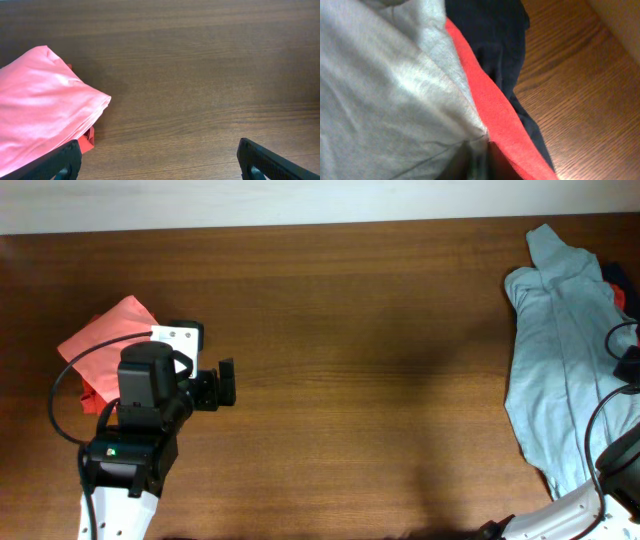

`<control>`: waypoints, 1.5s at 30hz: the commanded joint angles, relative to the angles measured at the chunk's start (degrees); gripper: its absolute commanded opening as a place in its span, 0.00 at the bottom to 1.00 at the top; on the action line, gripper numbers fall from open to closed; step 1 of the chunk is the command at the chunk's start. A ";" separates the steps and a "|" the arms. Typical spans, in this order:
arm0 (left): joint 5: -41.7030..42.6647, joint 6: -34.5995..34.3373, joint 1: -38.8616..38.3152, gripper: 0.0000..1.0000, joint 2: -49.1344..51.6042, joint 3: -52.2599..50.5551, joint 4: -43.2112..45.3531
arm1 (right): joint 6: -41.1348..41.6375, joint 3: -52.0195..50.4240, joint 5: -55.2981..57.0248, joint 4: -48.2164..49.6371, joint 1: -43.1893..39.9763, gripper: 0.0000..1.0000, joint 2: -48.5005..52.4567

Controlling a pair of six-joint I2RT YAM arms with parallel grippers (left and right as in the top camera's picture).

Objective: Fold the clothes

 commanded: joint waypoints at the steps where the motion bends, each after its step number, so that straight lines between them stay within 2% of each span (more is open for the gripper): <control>1: 0.87 -0.70 0.35 0.99 0.20 1.18 0.15 | 4.46 0.87 -2.14 -0.35 0.39 0.04 -2.47; 6: 0.87 -0.70 0.35 0.99 0.22 1.18 0.15 | 4.42 0.90 -4.42 -2.75 3.91 0.04 -8.66; 9: 0.87 -0.70 0.35 0.99 0.20 1.18 0.13 | 4.44 0.90 -4.44 -7.72 12.68 0.04 -14.32; 10: 0.87 -0.70 0.35 0.99 0.20 1.18 0.15 | 4.44 0.90 -4.44 -11.02 18.47 0.04 -16.63; 13: 0.87 -0.70 0.35 0.99 0.20 1.18 0.15 | 5.53 0.90 -4.46 -17.00 28.96 0.04 -18.80; 16: 0.87 -0.68 0.35 0.99 0.22 1.14 0.11 | 10.12 0.87 -4.44 -21.11 42.25 0.04 -18.73; 19: 0.87 -0.68 0.35 0.99 0.22 1.14 -0.04 | 15.02 0.87 -4.39 -20.37 57.00 0.04 -17.73; 21: 0.87 -0.70 0.35 0.99 0.22 1.14 -0.26 | 17.68 0.87 -3.85 -15.85 66.95 0.04 -16.92; 23: 0.87 -0.68 0.35 0.99 0.22 1.14 -0.35 | 18.99 0.87 -1.38 -12.02 73.09 0.11 -16.72; 24: 0.87 -0.68 0.35 0.99 0.22 1.14 -0.44 | 19.45 0.90 1.46 -9.09 76.81 0.24 -16.74; 26: 0.87 -0.68 0.35 0.99 0.22 1.09 -0.63 | 19.43 1.79 5.31 -7.15 80.85 0.27 -16.81; 27: 0.87 -0.70 0.35 0.99 0.22 1.09 -0.74 | 19.43 2.91 8.09 -7.76 82.14 0.39 -16.83; 28: 0.87 -0.68 0.35 0.99 0.22 1.09 -0.94 | 19.43 3.91 10.08 -9.03 82.51 0.59 -16.94; 29: 0.92 -0.68 0.35 0.99 0.22 1.09 -1.09 | 19.41 4.79 11.80 -10.54 82.34 0.63 -17.16; 33: 1.38 -0.70 0.35 0.99 0.57 1.09 -1.05 | 19.43 9.57 15.21 -22.36 76.83 0.89 -19.19; 35: 5.66 -0.74 0.35 0.99 1.73 1.09 -0.35 | 19.45 11.93 14.97 -28.63 72.02 0.97 -21.16; 38: 14.03 -1.31 0.26 0.99 6.19 1.09 1.62 | 19.41 13.70 14.78 -35.93 66.07 0.99 -24.24; 41: 14.21 -3.76 -0.85 0.99 13.31 1.09 3.76 | 19.39 13.77 14.78 -42.82 60.81 0.99 -27.02; 45: 18.71 -3.89 -3.98 0.99 24.83 1.09 8.13 | 19.39 13.77 14.78 -49.42 56.30 0.99 -27.69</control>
